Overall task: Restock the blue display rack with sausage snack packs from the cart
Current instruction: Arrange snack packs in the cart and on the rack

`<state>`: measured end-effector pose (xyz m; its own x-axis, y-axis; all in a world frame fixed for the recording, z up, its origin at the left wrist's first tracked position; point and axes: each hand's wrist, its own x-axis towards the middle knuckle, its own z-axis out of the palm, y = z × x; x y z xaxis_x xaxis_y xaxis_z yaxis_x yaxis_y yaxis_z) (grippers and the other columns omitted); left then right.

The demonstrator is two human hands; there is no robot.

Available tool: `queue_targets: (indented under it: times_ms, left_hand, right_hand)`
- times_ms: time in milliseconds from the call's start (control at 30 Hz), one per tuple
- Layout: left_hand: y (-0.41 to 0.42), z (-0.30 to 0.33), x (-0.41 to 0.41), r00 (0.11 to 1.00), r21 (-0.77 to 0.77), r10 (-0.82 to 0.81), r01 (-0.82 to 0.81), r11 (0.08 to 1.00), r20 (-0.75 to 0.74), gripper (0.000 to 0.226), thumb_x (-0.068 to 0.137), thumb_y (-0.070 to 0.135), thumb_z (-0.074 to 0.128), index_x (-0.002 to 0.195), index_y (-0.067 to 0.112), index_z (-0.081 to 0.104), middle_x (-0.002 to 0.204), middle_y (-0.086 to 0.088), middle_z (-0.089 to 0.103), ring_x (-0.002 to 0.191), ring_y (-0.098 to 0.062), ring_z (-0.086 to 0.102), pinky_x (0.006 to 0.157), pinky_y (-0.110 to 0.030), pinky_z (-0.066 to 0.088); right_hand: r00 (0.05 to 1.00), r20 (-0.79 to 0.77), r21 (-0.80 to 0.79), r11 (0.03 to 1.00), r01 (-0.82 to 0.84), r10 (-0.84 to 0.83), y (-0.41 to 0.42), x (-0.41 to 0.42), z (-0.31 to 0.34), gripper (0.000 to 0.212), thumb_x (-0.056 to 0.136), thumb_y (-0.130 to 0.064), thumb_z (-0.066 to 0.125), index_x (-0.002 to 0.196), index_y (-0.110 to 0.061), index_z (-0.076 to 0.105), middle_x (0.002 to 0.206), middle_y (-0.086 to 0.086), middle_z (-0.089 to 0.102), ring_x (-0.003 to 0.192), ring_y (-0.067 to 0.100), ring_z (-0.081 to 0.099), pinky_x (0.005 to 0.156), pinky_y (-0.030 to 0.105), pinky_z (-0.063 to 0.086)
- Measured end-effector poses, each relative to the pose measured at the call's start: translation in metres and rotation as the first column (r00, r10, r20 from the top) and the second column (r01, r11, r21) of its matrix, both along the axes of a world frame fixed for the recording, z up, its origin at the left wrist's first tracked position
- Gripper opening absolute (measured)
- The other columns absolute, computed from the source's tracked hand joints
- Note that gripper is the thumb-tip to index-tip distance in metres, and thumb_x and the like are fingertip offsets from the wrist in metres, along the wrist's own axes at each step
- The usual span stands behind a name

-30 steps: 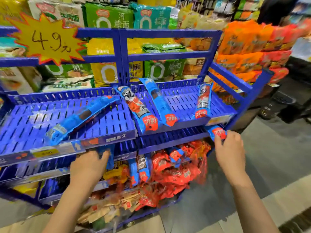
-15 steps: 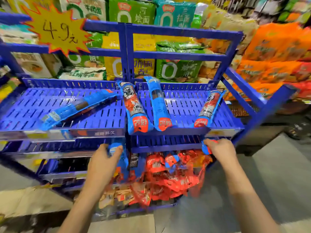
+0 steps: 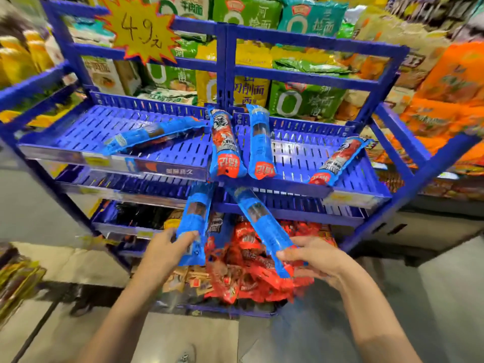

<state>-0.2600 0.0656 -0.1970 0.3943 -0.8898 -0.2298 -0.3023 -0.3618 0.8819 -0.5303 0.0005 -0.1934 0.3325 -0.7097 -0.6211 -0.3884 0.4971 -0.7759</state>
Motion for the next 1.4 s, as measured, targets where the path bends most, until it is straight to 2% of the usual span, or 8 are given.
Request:
queue_targets:
  times_ms: [100, 267, 533, 700, 1000, 1133, 1200, 1400]
  left_hand:
    - [0.029, 0.0, 0.003, 0.976, -0.004, 0.075, -0.078, 0.997, -0.205, 0.042, 0.069, 0.041, 0.069, 0.082, 0.001, 0.063, 0.068, -0.009, 0.061, 0.054, -0.01, 0.058, 0.054, -0.023, 0.044]
    - [0.086, -0.012, 0.024, 0.917, 0.075, 0.29, -0.281, 0.957, -0.274, 0.05, 0.043, 0.055, 0.06, 0.076, 0.018, 0.066, 0.074, -0.01, 0.063, 0.068, -0.024, 0.057, 0.07, -0.036, 0.047]
    - [0.175, -0.023, 0.073, 0.761, 0.082, 0.551, -0.56, 0.824, -0.343, 0.022, 0.087, 0.018, 0.059, 0.066, 0.016, 0.054, 0.055, 0.006, 0.052, 0.049, -0.006, 0.048, 0.048, -0.019, 0.036]
    - [0.226, -0.022, 0.137, 0.644, 0.13, 0.662, -0.672, 0.729, -0.383, 0.034, 0.06, 0.045, 0.07, 0.071, 0.013, 0.064, 0.064, -0.003, 0.058, 0.059, -0.017, 0.052, 0.059, -0.03, 0.038]
    - [0.31, -0.058, 0.281, 0.449, 0.166, 0.813, -0.83, 0.533, -0.37, 0.054, 0.031, 0.054, 0.064, 0.065, 0.013, 0.068, 0.052, 0.002, 0.062, 0.06, -0.021, 0.054, 0.066, -0.035, 0.041]
    - [0.33, -0.069, 0.327, 0.397, 0.194, 0.81, -0.836, 0.513, -0.431, 0.035, 0.061, 0.039, 0.075, 0.075, 0.008, 0.067, 0.059, -0.002, 0.061, 0.057, -0.018, 0.053, 0.06, -0.03, 0.041]
    - [0.334, -0.075, 0.347, 0.352, 0.223, 0.822, -0.846, 0.484, -0.449, 0.015, 0.078, 0.022, 0.071, 0.076, 0.008, 0.067, 0.059, -0.001, 0.063, 0.055, -0.017, 0.056, 0.06, -0.03, 0.042]
    - [0.321, -0.099, 0.415, 0.251, 0.277, 0.862, -0.876, 0.396, -0.44, 0.02, 0.084, 0.021, 0.066, 0.079, 0.001, 0.067, 0.063, -0.006, 0.062, 0.06, -0.021, 0.055, 0.057, -0.029, 0.039]
  right_hand:
    - [0.996, 0.08, -0.011, 0.999, -0.041, 0.042, 0.017, 0.019, -0.006, 0.017, 0.083, -0.011, 0.067, 0.099, -0.015, 0.067, 0.076, -0.007, 0.07, 0.065, 0.003, 0.064, 0.057, 0.016, 0.05]
    - [0.962, 0.205, -0.015, 0.983, -0.182, 0.181, 0.042, 0.058, -0.017, 0.023, 0.078, -0.005, 0.07, 0.1, -0.011, 0.065, 0.076, -0.001, 0.068, 0.059, 0.006, 0.061, 0.052, 0.017, 0.049]
    - [0.879, 0.279, -0.013, 0.917, -0.398, 0.386, 0.076, 0.163, -0.033, 0.045, 0.058, -0.03, 0.077, 0.098, -0.013, 0.066, 0.078, 0.003, 0.066, 0.068, 0.016, 0.059, 0.055, 0.023, 0.046]
    - [0.895, 0.311, 0.091, 0.927, -0.364, 0.321, 0.101, 0.264, -0.045, 0.015, 0.081, -0.025, 0.065, 0.08, -0.011, 0.062, 0.059, -0.001, 0.059, 0.051, 0.009, 0.051, 0.053, 0.022, 0.042]
    - [0.836, 0.298, 0.136, 0.846, -0.515, 0.461, 0.158, 0.44, -0.066, 0.016, 0.088, -0.014, 0.06, 0.072, -0.009, 0.06, 0.052, -0.002, 0.058, 0.042, 0.004, 0.053, 0.043, 0.016, 0.044]
    - [0.817, 0.226, 0.132, 0.815, -0.565, 0.53, 0.176, 0.496, -0.073, 0.037, 0.067, -0.03, 0.077, 0.086, -0.002, 0.062, 0.07, 0.013, 0.059, 0.05, 0.012, 0.057, 0.048, 0.02, 0.046]
    - [0.811, 0.205, 0.145, 0.802, -0.58, 0.549, 0.177, 0.522, -0.078, 0.03, 0.077, -0.025, 0.07, 0.091, 0.001, 0.064, 0.073, 0.014, 0.061, 0.052, 0.013, 0.059, 0.047, 0.019, 0.046]
    - [0.785, 0.143, 0.151, 0.771, -0.619, 0.603, 0.165, 0.618, -0.1, 0.022, 0.084, -0.008, 0.064, 0.1, 0.007, 0.063, 0.082, 0.019, 0.066, 0.057, 0.017, 0.065, 0.054, 0.024, 0.055]
